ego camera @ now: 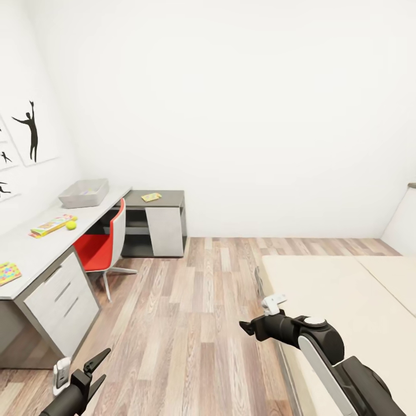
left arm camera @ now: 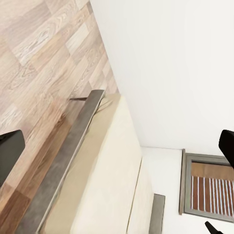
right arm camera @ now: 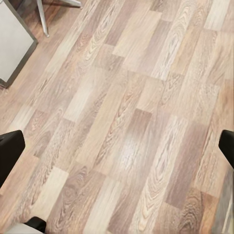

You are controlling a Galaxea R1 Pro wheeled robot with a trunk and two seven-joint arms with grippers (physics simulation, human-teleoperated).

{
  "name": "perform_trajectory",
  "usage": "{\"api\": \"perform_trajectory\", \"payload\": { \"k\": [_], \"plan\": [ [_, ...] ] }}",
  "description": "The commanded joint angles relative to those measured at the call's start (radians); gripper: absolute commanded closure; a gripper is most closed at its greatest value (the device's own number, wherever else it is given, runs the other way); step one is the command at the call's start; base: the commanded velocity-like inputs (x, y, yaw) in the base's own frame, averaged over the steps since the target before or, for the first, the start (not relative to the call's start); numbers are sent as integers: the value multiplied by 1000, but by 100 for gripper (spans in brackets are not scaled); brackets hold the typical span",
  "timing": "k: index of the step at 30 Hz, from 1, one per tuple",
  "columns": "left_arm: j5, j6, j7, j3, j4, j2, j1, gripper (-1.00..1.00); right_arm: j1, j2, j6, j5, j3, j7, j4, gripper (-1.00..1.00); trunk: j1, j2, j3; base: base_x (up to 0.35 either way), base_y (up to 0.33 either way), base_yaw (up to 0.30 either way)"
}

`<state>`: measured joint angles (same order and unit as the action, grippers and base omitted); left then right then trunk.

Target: Put all the toys in the child's room - the three board games (two on the bed and one on the table), the two jigsaw puzzles on the table, and the tennis ball on the table - inside the toy box on the table in the child's room.

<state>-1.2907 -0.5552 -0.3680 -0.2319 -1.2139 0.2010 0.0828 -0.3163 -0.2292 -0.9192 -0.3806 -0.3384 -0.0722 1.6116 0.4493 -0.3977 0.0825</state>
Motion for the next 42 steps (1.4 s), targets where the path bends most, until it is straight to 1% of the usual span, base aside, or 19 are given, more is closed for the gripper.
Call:
{"api": "perform_trajectory", "payload": {
  "k": [1,8,13,14,19,23,27,42],
  "plan": [
    [-7,-8,1,-1,-1,0,0,-100,-1,-1,-4,8,-1,-8,0,-100,1,-2,2,0,-171,1],
    [-7,-8,3,-2,-1,0,0,-100,-1,-2,-5,6,5,-8,-4,-100,1,-2,2,0,-223,0],
    [-7,-8,5,-1,-1,0,0,-100,-1,-3,-6,4,35,-8,-6,-100,1,-2,2,0,-256,0],
    [-7,-8,6,-1,-1,0,0,-100,-1,-4,-6,4,49,-9,-7,-100,1,-2,2,0,-265,0],
    [-7,-8,7,-1,-1,0,0,-100,-2,-2,-6,2,74,-9,-7,-100,1,-2,2,0,-267,-1],
    [-7,-8,4,-2,-1,0,0,-100,-3,3,-8,2,77,-8,-7,-100,1,-2,2,0,-242,-65],
    [-7,-8,3,-2,-1,0,0,-100,-3,2,-8,2,78,-8,-7,-100,1,-2,2,0,-133,-56],
    [-7,-8,3,-3,0,0,0,-100,-3,1,-9,2,77,-8,-7,-100,1,-2,2,0,-29,-12]
  ]
}}
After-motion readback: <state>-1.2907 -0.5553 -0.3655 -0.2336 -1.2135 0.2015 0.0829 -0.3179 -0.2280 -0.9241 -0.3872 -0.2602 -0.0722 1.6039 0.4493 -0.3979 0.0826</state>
